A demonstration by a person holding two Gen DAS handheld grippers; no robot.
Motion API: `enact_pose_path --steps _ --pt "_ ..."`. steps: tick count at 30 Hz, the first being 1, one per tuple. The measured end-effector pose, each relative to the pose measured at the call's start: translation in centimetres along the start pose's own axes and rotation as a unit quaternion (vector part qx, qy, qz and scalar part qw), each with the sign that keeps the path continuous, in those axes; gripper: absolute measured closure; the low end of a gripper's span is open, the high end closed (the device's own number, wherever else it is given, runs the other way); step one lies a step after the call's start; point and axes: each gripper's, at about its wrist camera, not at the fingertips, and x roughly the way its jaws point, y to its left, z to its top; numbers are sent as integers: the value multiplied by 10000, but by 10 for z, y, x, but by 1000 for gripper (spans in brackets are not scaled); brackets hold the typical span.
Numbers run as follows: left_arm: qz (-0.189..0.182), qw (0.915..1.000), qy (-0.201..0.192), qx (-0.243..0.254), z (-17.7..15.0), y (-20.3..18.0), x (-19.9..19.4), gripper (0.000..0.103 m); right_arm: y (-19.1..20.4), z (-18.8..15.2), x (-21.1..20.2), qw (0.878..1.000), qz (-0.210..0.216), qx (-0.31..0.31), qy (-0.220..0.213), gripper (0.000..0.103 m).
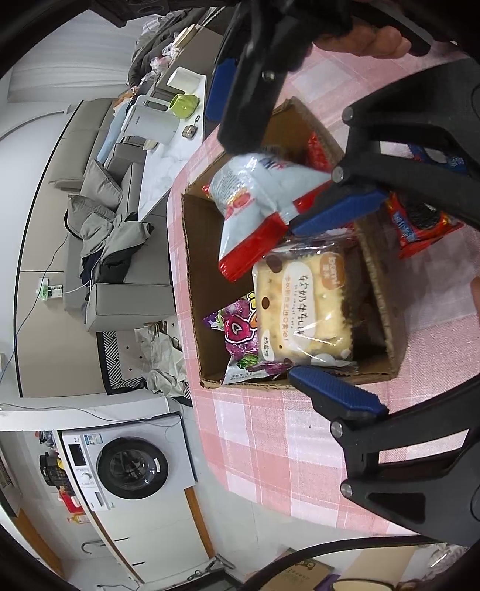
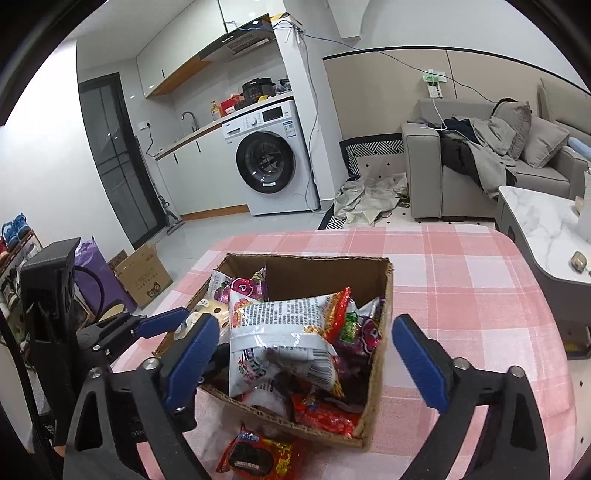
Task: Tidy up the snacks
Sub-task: 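Open both tools to drop the cake pack and chip bag into the box, then move both tools toward the red and blue Oreo packs in front of the box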
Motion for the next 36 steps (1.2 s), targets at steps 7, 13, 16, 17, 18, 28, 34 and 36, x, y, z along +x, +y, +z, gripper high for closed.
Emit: enact_pose_path --steps 7,13,16,17,18,28,34,36 --pt "121 9998 -145 61 -11 -6 -24 15 -12 -16 -21 9999 -2 153 4 1" --pt "81 9997 -221 -102 -26 -3 -46 0 -14 -35 -32 9997 8 214 65 1" --pt "71 9997 -218 -126 -36 -2 -54 0 -12 -43 -35 9997 40 204 133 0" --pt "76 9996 -230 -123 -40 -2 -57 1 -11 -46 -36 9997 34 170 154 0" --pt "87 9996 -241 -121 -43 -2 -60 1 -10 -49 -37 9998 20 143 164 0" --pt "52 9994 -284 -201 -67 -4 -84 0 -7 -72 -47 9994 13 105 320 0" --pt "74 9991 -313 -272 -80 -7 -97 1 -6 -88 -54 9990 -9 30 448 0" --pt "84 9990 -317 -290 -82 -8 -100 1 -5 -91 -55 9988 -21 4 486 0"
